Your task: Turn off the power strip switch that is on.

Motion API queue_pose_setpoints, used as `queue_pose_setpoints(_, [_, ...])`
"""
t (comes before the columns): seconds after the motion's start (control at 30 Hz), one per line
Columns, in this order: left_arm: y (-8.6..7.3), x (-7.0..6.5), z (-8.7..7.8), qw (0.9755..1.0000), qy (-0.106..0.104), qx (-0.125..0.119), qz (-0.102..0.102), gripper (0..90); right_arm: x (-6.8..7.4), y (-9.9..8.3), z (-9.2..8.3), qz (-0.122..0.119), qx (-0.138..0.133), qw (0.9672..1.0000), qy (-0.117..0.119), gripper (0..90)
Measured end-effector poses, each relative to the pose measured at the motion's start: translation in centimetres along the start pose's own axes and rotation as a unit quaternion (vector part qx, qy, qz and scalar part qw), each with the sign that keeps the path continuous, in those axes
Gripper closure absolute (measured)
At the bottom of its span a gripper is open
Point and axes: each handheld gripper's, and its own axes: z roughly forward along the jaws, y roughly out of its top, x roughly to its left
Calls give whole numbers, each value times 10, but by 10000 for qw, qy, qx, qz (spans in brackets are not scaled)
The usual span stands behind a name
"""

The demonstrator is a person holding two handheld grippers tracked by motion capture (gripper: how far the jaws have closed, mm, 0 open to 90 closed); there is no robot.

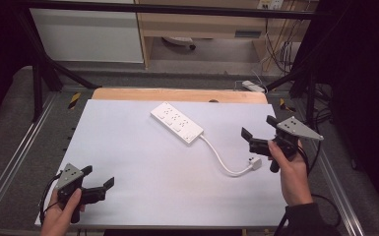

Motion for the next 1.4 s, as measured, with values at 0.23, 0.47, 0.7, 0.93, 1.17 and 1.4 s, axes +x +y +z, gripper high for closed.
queue_pose_setpoints(0.23, [0,0,0,10000,-1,7,-1,60,-11,-13,-18,54,-51,9998,-171,18])
queue_pose_setpoints(0.47, [0,0,0,10000,6,-6,-4,60,-16,-31,-32,70,-33,9996,-278,19])
queue_pose_setpoints(0.7, [0,-1,0,10000,-8,3,8,61,-19,-55,-40,138,42,9993,-354,20])
queue_pose_setpoints(0.93, [0,-1,0,10000,2,-5,17,61,-20,-80,-42,210,115,9988,-435,22])
queue_pose_setpoints(1.17, [0,-1,0,10000,-2,12,33,61,-17,-103,-39,279,331,9980,-451,21])
queue_pose_setpoints(1.4, [0,-1,0,10000,1,9,44,60,-10,-122,-30,41,804,9960,-391,21])
